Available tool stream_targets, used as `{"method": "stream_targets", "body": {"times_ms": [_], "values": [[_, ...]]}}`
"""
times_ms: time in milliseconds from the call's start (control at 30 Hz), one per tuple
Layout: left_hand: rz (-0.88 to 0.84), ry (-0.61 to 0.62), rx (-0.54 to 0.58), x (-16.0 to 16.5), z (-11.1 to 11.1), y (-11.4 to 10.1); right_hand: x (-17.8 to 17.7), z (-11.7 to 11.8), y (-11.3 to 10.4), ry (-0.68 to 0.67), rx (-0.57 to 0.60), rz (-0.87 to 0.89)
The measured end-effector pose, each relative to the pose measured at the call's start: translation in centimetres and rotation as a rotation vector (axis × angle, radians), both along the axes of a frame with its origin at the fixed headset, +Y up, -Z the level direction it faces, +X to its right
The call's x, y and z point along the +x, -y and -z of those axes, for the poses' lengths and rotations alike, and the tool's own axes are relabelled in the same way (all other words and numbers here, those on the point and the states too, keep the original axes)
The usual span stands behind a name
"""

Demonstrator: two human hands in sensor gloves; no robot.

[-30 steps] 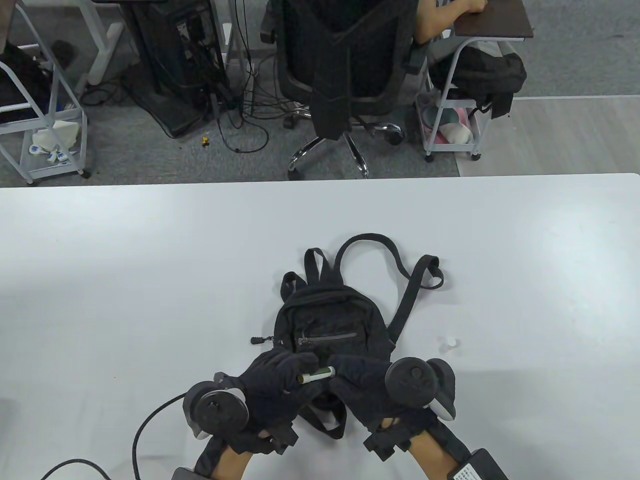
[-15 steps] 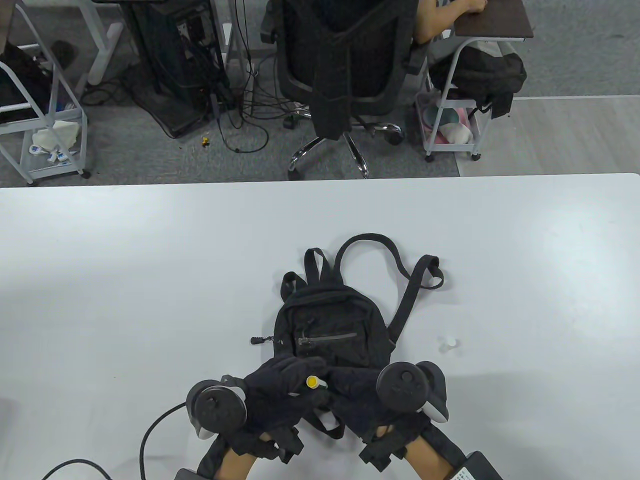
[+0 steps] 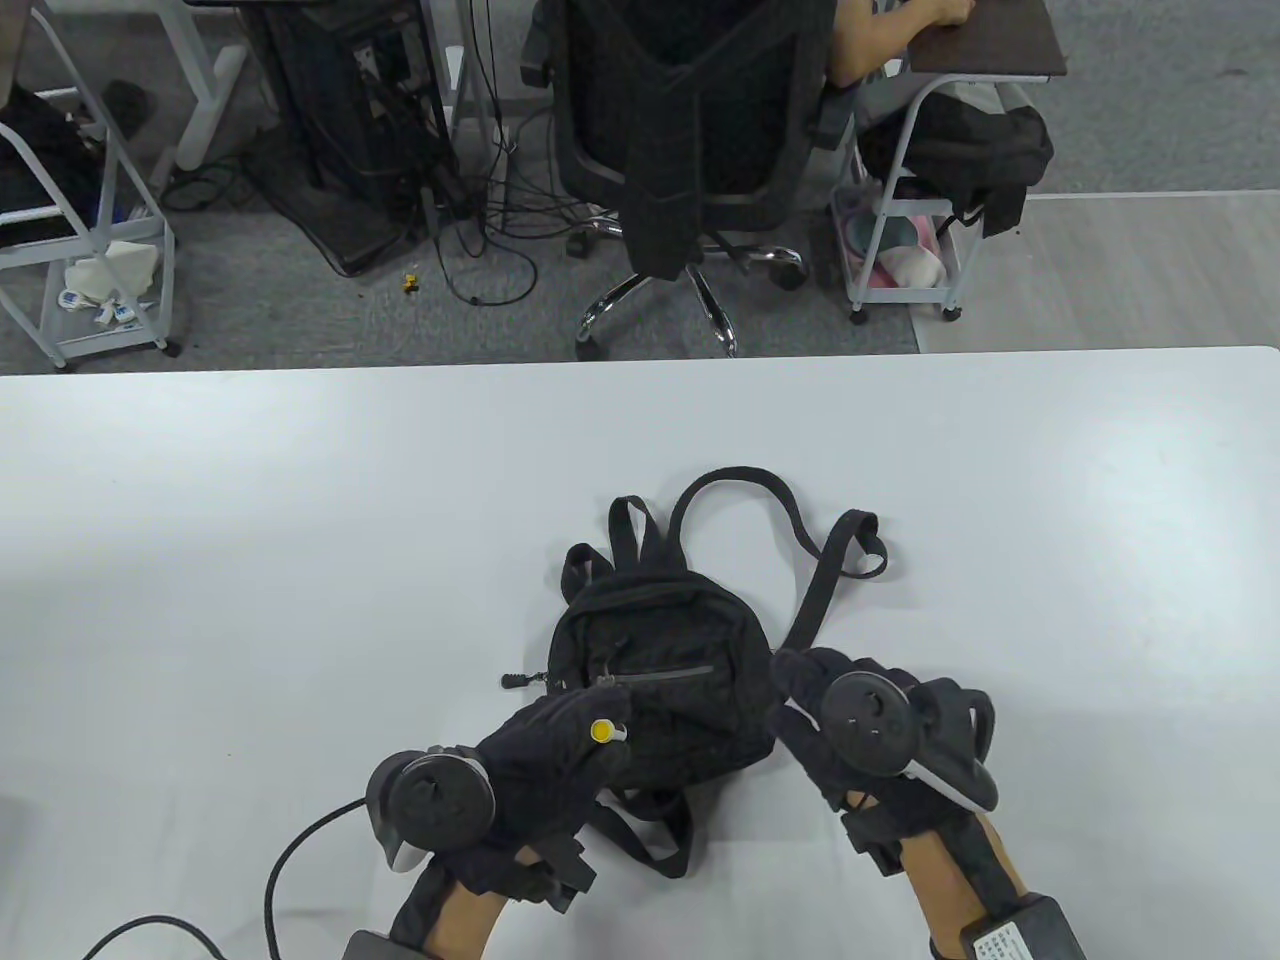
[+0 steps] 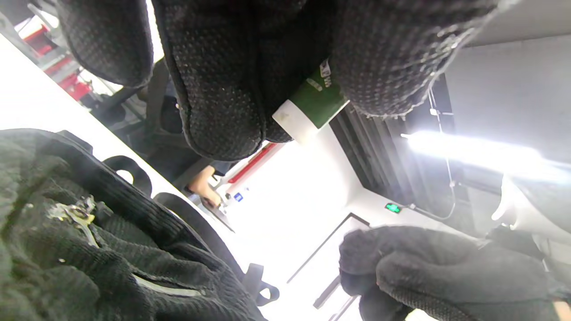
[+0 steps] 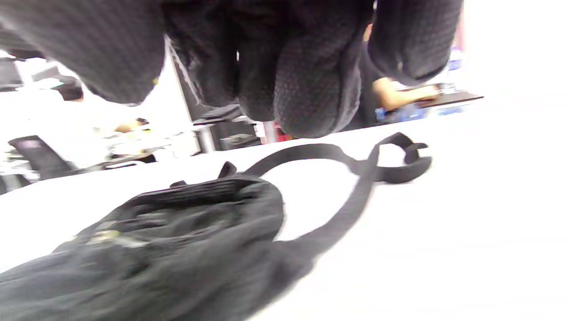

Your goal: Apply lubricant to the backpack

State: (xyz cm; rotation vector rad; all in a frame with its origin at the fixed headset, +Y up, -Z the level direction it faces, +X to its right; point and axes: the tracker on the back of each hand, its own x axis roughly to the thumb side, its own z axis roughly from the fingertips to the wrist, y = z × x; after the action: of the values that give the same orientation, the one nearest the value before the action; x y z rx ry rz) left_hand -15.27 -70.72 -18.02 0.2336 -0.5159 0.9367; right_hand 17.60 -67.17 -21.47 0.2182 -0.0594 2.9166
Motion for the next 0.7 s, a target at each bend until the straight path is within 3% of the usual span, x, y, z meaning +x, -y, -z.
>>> {"method": "stream_targets", "body": {"times_ms": [133,400,700], "values": [[-0.014,-0.009,-0.004,-0.3,0.2,0.0,3.1,1.4,0.9,0.171,-0.074,-0.027],[0.005,-0.020,0.000,-0.6,0.4,0.0,6.1,4.1,5.3,0.391,-0.247,-0.100],[0.026,-0.018,-0.005,-0.5,0.4,0.0,7.1,5.0,7.7,0.484,-0.321,-0.130]]}}
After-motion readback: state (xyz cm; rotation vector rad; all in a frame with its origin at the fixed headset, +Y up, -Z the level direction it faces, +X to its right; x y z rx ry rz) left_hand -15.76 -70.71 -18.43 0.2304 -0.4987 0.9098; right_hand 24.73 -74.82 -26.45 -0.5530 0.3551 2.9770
